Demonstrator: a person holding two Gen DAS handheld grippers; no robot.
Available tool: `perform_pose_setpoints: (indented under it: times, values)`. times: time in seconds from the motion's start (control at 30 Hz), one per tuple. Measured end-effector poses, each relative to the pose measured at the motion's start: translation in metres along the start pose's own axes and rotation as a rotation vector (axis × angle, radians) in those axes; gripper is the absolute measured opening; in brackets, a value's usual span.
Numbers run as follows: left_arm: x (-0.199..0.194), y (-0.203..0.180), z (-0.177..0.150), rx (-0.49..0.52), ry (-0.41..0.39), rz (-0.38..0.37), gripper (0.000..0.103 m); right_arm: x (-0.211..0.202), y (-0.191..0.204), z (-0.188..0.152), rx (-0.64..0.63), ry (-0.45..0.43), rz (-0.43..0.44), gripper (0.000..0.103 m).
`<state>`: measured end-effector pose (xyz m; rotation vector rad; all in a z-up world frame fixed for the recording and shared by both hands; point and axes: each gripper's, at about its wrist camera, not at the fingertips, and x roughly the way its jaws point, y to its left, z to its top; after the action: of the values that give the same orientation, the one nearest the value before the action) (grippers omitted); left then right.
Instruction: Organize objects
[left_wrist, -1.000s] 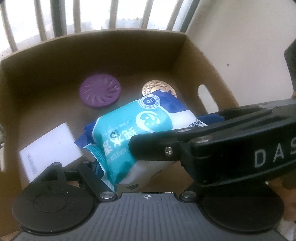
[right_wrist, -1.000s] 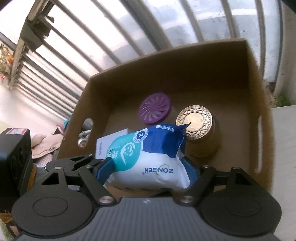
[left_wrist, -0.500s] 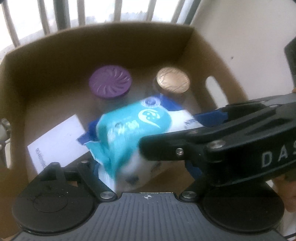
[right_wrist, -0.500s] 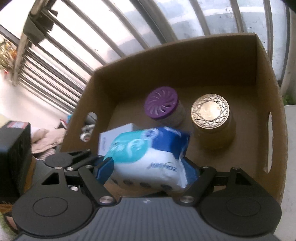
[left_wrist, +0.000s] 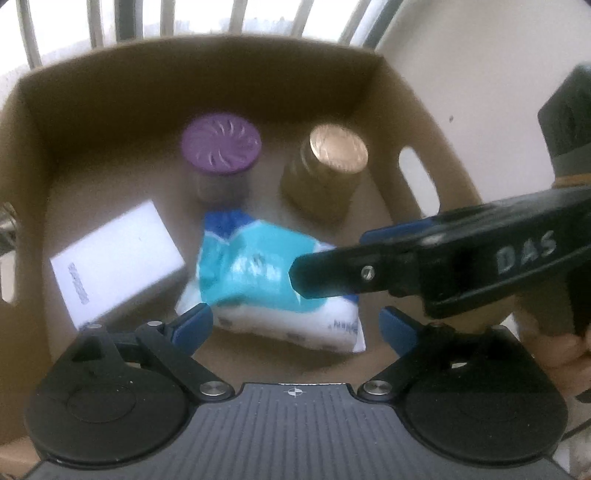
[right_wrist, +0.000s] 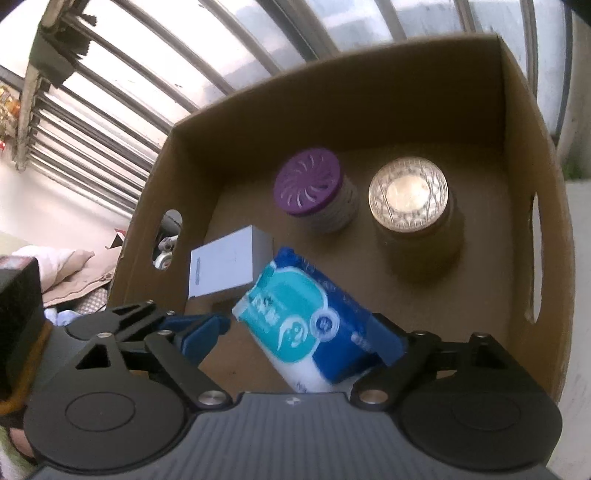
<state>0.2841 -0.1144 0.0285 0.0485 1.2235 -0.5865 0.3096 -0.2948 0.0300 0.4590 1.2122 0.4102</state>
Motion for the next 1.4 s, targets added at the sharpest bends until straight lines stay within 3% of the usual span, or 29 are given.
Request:
perform_pose_setpoints:
  times: [0.27,0.47,0.57,1.07,1.17,1.4]
  values:
    - [0.007,-0.007,0.003,-0.015,0.015,-0.025,0.098,0.009,-0.019,-0.007,0.120,0.099,0.044,0.095]
    - [-0.010,-0.006,0.001,0.040,-0.056,0.053,0.098,0.019,-0.024,-0.008,0.173,0.130,0.090,0.096]
    - [-0.006,-0.005,0.005,0.047,-0.052,0.089,0.098,0.021,-0.025,-0.008,0.198,0.124,0.108,0.099]
    - [-0.005,0.000,0.005,-0.049,0.009,-0.090,0.099,0.020,-0.028,0.015,0.201,0.036,0.111,0.100]
    - [-0.004,-0.003,0.006,-0.059,-0.004,-0.104,0.099,0.019,-0.030,0.019,0.182,0.012,0.104,0.101]
    - [-0.031,-0.014,-0.006,-0.012,-0.115,-0.042,0.098,-0.007,-0.022,0.009,0.121,-0.035,0.117,0.100]
